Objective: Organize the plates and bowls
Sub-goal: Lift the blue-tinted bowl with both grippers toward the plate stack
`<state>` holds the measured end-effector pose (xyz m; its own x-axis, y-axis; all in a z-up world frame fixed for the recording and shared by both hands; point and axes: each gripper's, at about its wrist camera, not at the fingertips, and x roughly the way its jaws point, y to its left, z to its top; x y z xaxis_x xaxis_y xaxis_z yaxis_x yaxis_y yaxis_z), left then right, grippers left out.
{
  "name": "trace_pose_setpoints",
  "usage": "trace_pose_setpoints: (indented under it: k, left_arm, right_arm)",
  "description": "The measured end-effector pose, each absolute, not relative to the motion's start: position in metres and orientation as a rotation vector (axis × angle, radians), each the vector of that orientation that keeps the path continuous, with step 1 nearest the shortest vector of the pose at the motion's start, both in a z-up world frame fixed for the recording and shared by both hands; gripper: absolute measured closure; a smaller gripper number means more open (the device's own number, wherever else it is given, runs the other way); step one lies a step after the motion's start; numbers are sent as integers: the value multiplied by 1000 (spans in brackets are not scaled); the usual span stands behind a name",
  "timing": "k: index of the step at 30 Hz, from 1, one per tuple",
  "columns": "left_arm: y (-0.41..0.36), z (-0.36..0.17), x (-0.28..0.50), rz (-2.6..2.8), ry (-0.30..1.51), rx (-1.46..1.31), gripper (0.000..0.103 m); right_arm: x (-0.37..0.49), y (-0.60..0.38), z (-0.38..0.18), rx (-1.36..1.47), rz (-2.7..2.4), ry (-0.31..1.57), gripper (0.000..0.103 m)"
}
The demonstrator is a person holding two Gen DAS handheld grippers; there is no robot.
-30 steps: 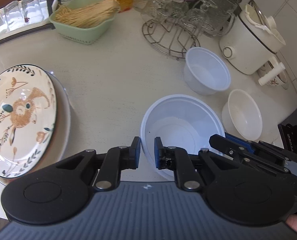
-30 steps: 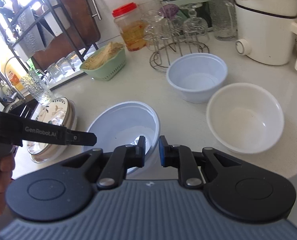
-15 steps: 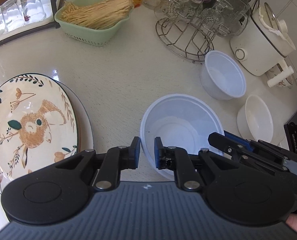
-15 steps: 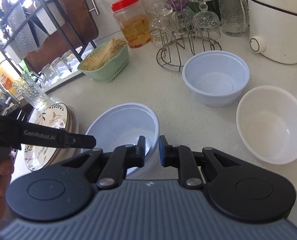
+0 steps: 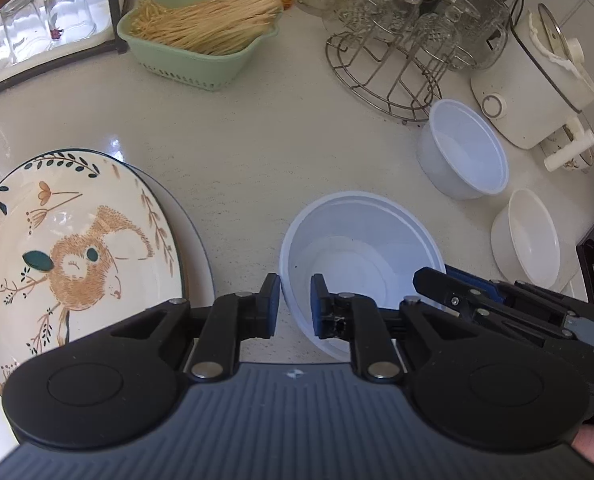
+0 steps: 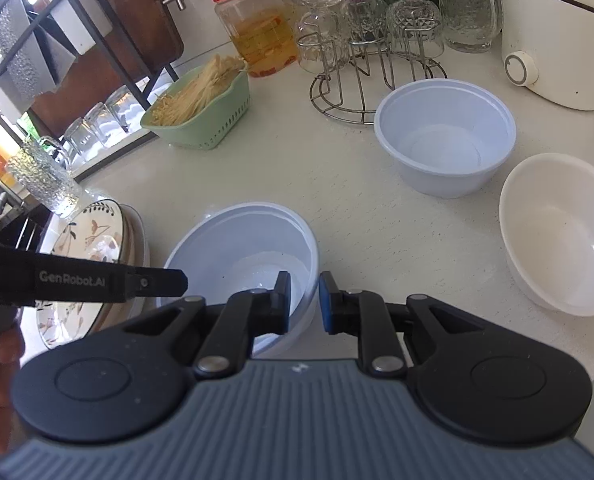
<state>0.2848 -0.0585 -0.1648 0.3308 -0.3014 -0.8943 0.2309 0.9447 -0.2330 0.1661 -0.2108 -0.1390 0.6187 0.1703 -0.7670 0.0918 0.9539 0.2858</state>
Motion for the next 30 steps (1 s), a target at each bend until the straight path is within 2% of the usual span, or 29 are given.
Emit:
trace_pose_setpoints:
  k: [1,4,13,30]
  left_arm:
    - [-57,-164,285,-346,1180,-71,72]
    - [-56,-159,285,-347,1156,-70,63]
    - [-53,-132,279,-349,1093,-59,62]
    - [-90,-44,248,-407,912,-95,62]
  right_arm:
    - [166,-210,-139,307,41,907,84]
    - [166,-211,-137,304,27,906,83]
    - [158,-220,-111,306,-6,839,83]
    - [121,-244,-39,275,5,660,83]
